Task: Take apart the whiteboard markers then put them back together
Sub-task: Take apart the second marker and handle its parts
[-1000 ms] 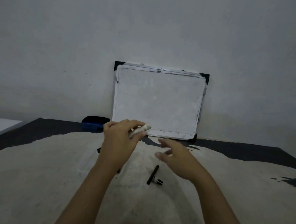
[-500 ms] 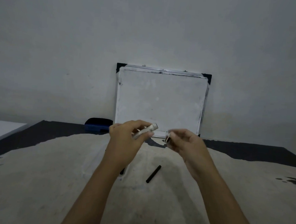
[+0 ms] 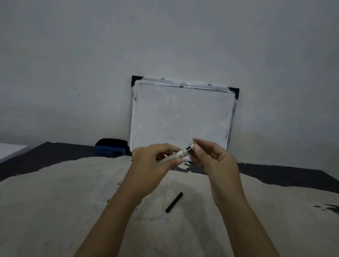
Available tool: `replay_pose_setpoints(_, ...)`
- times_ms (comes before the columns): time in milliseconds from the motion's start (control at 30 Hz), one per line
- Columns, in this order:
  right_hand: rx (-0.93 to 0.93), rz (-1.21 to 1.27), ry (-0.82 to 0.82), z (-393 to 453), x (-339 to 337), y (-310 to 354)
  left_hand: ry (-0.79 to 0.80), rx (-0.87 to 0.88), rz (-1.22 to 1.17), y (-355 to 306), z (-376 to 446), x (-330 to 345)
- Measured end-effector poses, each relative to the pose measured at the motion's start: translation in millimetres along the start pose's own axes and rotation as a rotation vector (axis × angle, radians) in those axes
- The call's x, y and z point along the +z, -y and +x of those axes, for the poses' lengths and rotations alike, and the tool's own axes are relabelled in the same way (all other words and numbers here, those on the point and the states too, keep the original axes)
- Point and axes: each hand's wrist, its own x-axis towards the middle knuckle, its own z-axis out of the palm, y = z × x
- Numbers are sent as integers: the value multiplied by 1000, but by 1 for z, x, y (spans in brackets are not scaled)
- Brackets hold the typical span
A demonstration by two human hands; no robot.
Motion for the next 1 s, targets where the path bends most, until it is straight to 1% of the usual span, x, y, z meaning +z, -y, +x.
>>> replay_pose_setpoints(133, -123, -143, 9, -4, 5, -2, -38, -11, -5, -2, 0, 3)
replay_pose_setpoints(333, -153, -118, 7, -9, 12, -6, -117, -1, -29, -5, -1, 5)
replay_pose_setpoints(433, -169, -88, -30, -10, 12, -9, -142, 24, -20, -7, -1, 9)
replay_pose_setpoints(600, -133, -6, -63, -7, 11, -10, -167, 39, -13, -7, -2, 14)
replay_pose_setpoints(733, -128, 28, -54, -7, 11, -9, -167, 47, 10, -7, -1, 15)
replay_pose_setpoints(867, -74, 56, -47, -6, 9, -12, -161, 39, 39, -6, -2, 15)
replay_pose_setpoints(1000, -2, 29, 45, -3, 5, -14, -134, 10, 40, -2, -1, 10)
